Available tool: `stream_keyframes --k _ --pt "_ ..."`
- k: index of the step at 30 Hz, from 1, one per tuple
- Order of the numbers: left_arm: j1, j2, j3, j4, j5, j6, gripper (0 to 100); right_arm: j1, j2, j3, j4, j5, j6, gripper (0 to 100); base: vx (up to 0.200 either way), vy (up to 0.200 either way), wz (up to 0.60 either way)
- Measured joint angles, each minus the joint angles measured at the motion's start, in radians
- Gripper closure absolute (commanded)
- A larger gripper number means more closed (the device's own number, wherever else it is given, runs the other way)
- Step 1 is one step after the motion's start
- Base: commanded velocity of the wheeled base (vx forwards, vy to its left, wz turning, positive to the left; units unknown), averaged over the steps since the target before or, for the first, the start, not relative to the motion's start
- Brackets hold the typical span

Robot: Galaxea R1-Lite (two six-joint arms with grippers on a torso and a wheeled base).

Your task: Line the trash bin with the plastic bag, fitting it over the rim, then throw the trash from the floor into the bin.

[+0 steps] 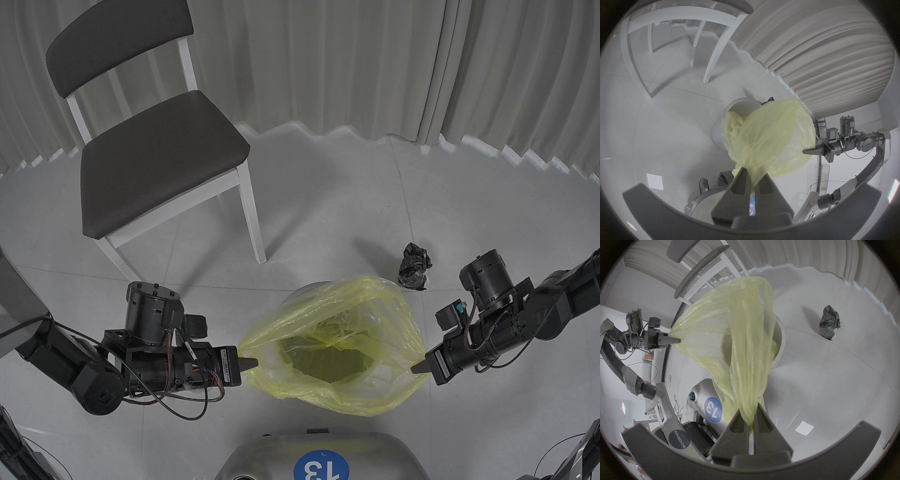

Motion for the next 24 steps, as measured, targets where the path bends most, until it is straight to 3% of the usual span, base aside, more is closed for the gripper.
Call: stream_keyframes --k 13,21,24 --pt "0.005 0.092 -0.026 -0.020 -0.005 0.013 100 0.031 0.134 0.005 -0.069 0.001 -0.003 100 0.000 0.000 0.00" --pt "0.020 0.224 -0.189 -0.014 -0.004 0.018 100 -0.035 0.268 -0.134 -0.087 0.000 0.006 100 0.000 0.000 0.00" --pt "0.040 0.289 -0.276 -0.011 -0.002 0.017 100 -0.093 0.309 -0.200 -0.088 -0.001 0.010 100 0.000 0.000 0.00"
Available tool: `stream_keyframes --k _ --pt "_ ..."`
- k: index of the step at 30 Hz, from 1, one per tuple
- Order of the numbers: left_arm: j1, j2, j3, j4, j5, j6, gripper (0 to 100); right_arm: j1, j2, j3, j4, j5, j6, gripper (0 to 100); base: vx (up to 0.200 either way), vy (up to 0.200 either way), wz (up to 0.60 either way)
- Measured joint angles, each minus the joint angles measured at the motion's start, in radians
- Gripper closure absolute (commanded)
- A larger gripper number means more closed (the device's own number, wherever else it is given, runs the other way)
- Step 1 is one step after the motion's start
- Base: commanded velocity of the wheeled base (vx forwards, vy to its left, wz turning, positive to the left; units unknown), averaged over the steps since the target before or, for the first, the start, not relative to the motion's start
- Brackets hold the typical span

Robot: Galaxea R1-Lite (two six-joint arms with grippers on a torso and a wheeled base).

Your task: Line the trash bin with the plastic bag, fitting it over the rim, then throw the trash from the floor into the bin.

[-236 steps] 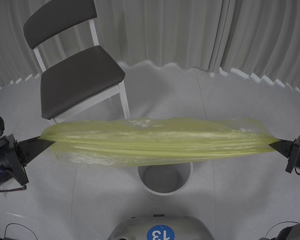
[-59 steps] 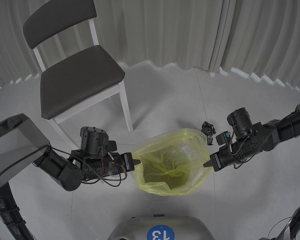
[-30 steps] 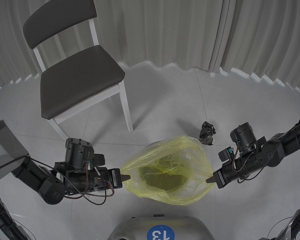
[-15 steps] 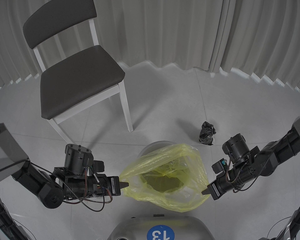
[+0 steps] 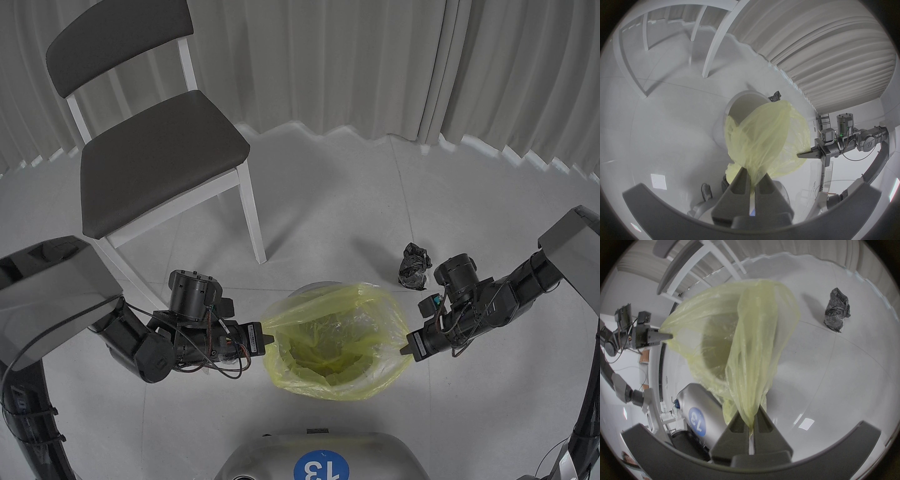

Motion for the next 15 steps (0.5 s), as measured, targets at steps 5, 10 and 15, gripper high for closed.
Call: stream_keyframes --k 5,10,15 --pt "0.038 0.072 -0.057 -0.011 0.001 -0.007 100 -0.082 0.031 -0.047 -0.013 0.000 0.001 100 0.000 0.000 0.00" --pt "0.087 0.098 -0.048 -0.017 0.000 -0.008 100 -0.118 0.044 -0.040 -0.031 0.004 0.002 100 0.000 0.000 0.00" --pt "0.105 0.070 0.008 -0.048 -0.004 -0.008 100 -0.099 0.045 -0.003 -0.065 0.001 0.003 100 0.000 0.000 0.00"
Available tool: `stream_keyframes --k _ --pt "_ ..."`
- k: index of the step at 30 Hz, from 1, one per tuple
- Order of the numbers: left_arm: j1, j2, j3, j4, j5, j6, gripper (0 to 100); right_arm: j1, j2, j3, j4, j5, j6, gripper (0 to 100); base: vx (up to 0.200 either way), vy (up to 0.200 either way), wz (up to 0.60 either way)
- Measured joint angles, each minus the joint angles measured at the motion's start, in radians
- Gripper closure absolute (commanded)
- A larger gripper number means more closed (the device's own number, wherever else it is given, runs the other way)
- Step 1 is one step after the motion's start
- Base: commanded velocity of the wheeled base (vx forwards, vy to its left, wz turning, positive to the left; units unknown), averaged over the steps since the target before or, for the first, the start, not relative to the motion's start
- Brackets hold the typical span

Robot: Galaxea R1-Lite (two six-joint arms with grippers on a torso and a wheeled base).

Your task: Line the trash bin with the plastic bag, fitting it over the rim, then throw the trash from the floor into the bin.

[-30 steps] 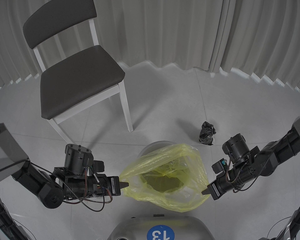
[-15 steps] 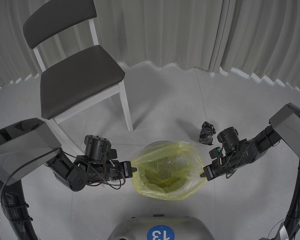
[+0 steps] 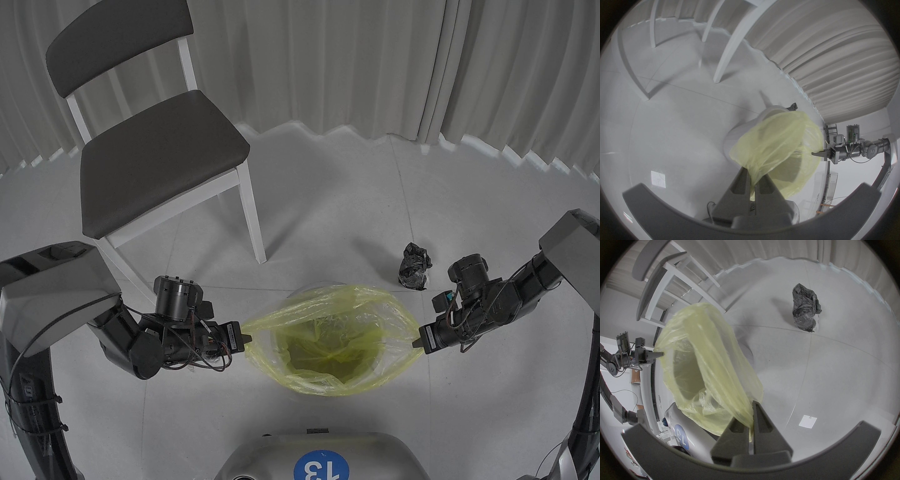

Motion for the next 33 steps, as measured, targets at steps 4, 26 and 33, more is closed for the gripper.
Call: stream_keyframes --k 4,26,33 --pt "-0.003 -0.042 0.061 -0.035 -0.002 0.003 100 0.049 -0.015 0.050 -0.048 -0.004 0.008 100 0.000 0.000 0.00" --pt "-0.029 -0.036 0.108 -0.179 0.002 0.032 100 0.085 0.015 0.010 -0.100 -0.076 0.033 100 0.000 0.000 0.00" --pt "-0.035 -0.034 0.133 -0.276 0.001 0.024 100 0.073 0.073 -0.037 -0.106 -0.083 0.032 100 0.000 0.000 0.00"
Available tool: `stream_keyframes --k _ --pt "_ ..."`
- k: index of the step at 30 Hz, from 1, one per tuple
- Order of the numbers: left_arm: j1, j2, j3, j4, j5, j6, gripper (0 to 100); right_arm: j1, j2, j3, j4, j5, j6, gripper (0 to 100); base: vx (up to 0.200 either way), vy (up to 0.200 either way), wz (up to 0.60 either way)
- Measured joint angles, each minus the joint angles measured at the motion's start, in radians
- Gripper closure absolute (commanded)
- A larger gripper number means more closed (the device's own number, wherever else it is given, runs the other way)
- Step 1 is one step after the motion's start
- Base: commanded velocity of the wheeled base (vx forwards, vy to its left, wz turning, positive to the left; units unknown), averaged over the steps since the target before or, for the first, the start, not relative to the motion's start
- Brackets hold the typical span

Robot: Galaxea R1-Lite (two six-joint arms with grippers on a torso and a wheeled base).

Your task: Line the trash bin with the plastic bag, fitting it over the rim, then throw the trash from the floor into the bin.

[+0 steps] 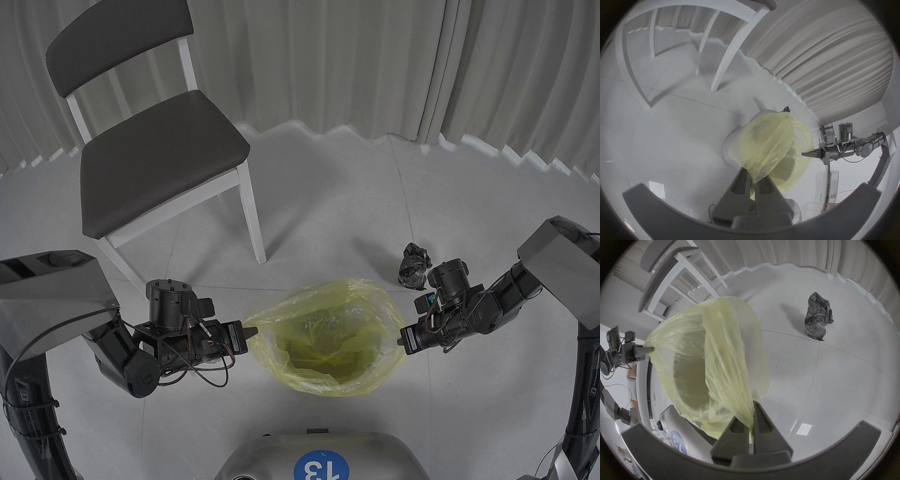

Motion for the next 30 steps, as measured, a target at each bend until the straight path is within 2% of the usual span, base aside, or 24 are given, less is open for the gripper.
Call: stream_keyframes --k 1,14,22,30 --pt "0.000 0.000 0.001 0.000 0.000 0.000 100 0.001 0.004 -0.002 0.000 -0.003 -0.002 0 0.000 0.000 0.00" --pt "-0.013 0.004 0.016 -0.006 0.002 0.003 100 0.020 -0.028 0.026 0.004 -0.020 0.003 0 0.000 0.000 0.00" --pt "-0.018 0.007 0.030 -0.052 0.004 0.004 100 0.019 -0.161 0.116 0.016 -0.024 -0.003 0 0.000 0.000 0.00" --pt "-0.016 0.028 0.033 -0.064 0.009 0.014 100 0.036 -0.322 0.137 0.114 -0.049 -0.005 0 0.000 0.000 0.00"
